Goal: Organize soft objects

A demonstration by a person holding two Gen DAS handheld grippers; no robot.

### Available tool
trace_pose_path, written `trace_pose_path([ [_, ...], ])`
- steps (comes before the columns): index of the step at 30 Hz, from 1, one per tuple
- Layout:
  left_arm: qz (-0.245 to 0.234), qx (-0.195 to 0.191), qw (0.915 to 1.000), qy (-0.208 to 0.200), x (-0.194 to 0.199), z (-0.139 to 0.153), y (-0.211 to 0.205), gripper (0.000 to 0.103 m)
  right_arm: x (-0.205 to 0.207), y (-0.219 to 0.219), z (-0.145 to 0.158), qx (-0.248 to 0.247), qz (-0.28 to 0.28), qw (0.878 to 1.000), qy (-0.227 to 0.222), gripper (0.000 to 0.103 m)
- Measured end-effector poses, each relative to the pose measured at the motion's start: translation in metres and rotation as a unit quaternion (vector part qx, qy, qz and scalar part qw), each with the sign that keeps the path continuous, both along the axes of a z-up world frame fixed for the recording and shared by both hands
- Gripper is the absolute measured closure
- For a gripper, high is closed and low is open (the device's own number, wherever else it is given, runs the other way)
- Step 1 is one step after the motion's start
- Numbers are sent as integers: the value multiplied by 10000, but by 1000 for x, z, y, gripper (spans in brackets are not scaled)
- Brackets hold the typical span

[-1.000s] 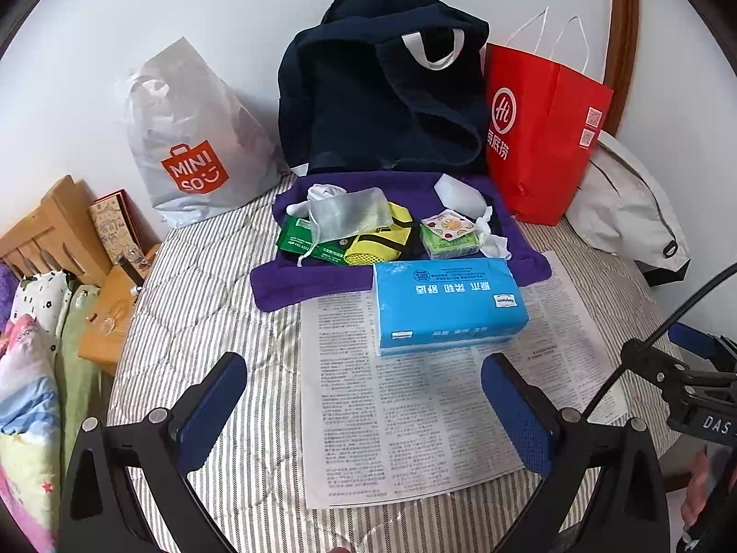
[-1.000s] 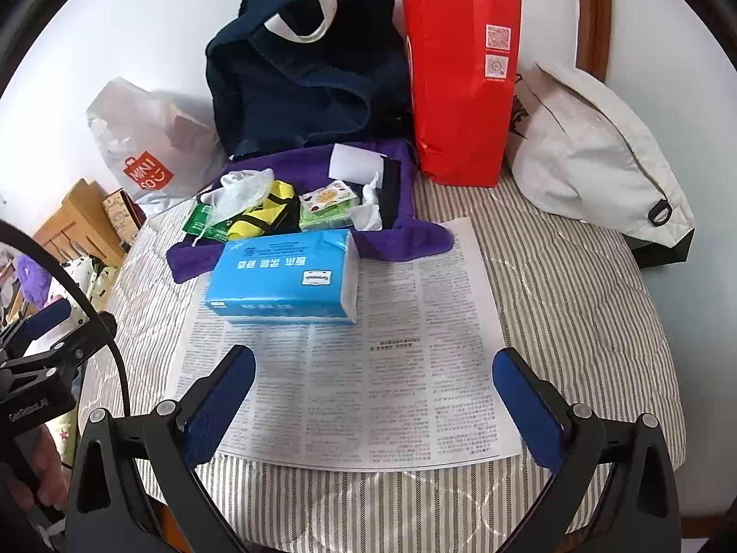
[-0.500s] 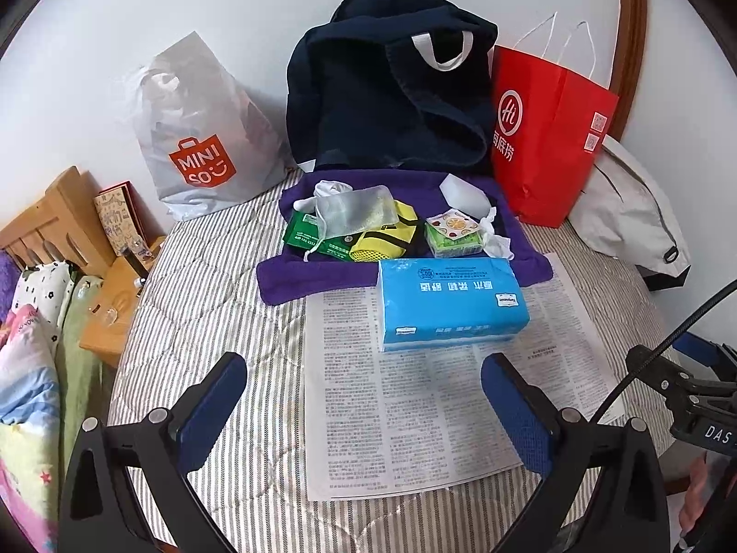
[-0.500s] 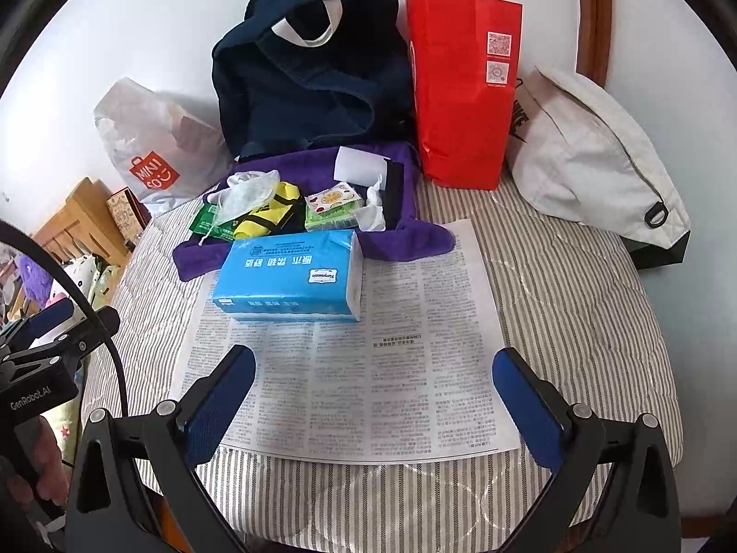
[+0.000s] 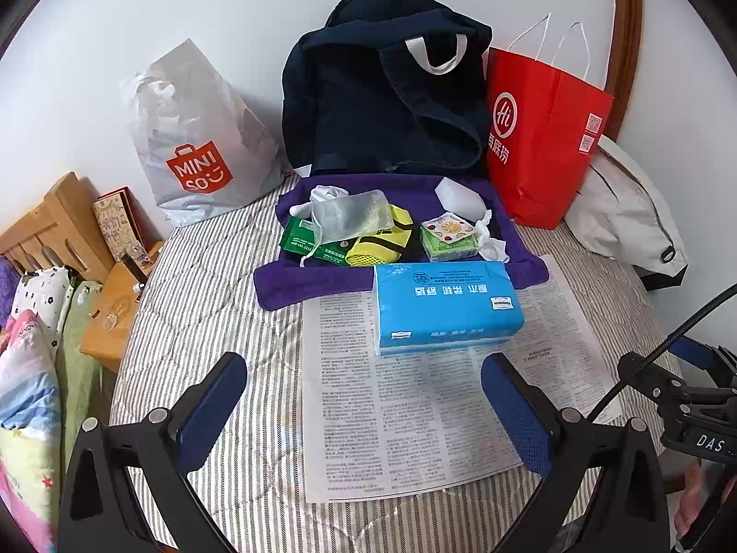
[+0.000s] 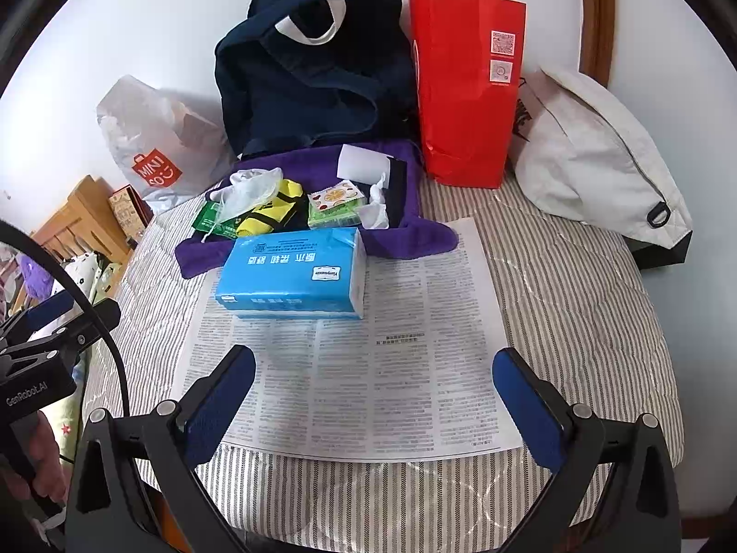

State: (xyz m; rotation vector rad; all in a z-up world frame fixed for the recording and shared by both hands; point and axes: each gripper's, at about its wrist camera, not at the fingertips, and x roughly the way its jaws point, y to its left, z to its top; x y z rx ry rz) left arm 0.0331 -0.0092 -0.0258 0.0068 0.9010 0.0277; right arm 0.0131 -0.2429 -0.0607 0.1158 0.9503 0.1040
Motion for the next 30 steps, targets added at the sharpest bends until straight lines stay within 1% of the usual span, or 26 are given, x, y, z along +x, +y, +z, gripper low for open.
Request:
trace_pose_path([
  [30, -5, -4, 10000, 76, 2, -1, -2, 0, 2, 2, 1, -63, 29, 10000, 1, 1],
])
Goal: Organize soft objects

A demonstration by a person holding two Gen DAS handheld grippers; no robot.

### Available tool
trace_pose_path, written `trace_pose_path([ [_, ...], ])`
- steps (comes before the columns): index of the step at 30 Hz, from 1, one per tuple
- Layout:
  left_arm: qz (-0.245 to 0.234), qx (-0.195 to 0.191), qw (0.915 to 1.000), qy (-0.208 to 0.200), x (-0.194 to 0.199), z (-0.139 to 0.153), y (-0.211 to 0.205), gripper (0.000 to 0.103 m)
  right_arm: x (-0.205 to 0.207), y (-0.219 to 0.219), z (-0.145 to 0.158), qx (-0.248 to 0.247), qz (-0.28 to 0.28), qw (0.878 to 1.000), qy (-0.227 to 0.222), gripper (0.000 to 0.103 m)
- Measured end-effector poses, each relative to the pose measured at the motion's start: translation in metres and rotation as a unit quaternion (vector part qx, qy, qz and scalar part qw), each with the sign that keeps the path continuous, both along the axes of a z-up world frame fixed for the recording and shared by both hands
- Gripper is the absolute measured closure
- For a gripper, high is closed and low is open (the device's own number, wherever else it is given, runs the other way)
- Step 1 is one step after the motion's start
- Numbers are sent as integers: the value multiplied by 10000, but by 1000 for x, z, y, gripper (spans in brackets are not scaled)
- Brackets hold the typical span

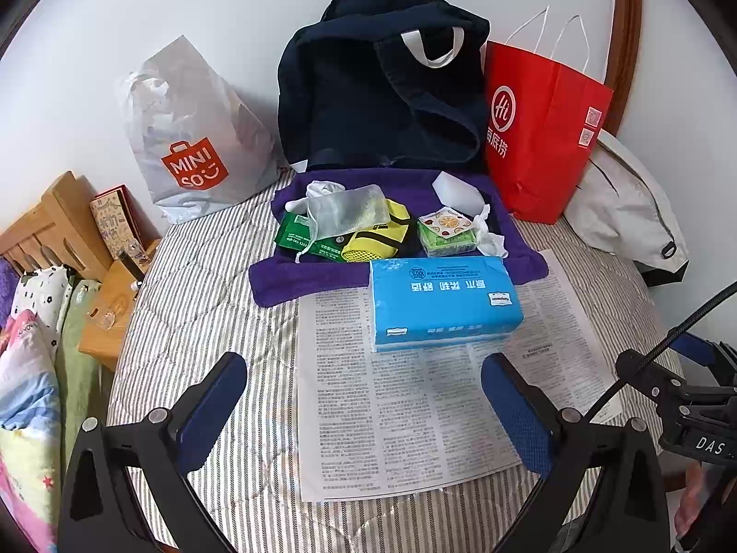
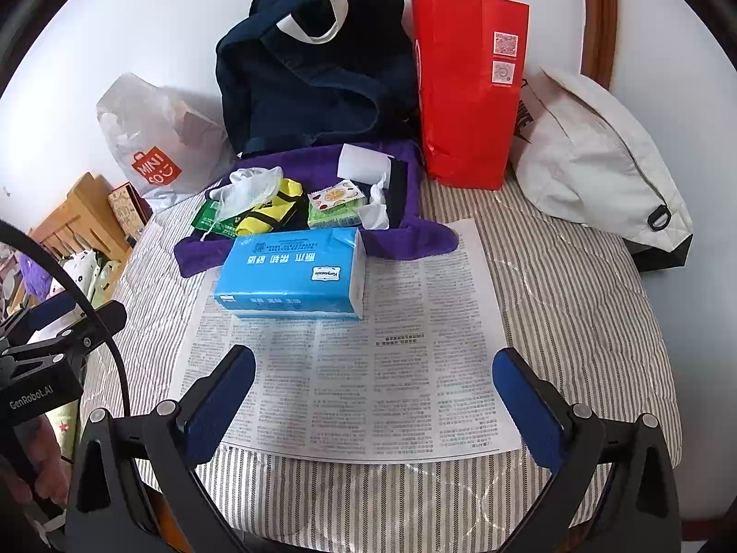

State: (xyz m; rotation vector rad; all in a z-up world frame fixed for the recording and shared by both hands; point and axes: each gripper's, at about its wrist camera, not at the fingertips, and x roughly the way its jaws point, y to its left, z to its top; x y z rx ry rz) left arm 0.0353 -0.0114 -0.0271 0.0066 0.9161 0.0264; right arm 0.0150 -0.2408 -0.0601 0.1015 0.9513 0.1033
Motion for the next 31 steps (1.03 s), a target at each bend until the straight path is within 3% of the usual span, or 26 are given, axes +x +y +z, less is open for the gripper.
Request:
trace_pose_path([
  [31, 104, 62, 9999, 69, 4, -11, 2, 0, 8, 0, -10, 22, 79, 9999, 96, 1],
])
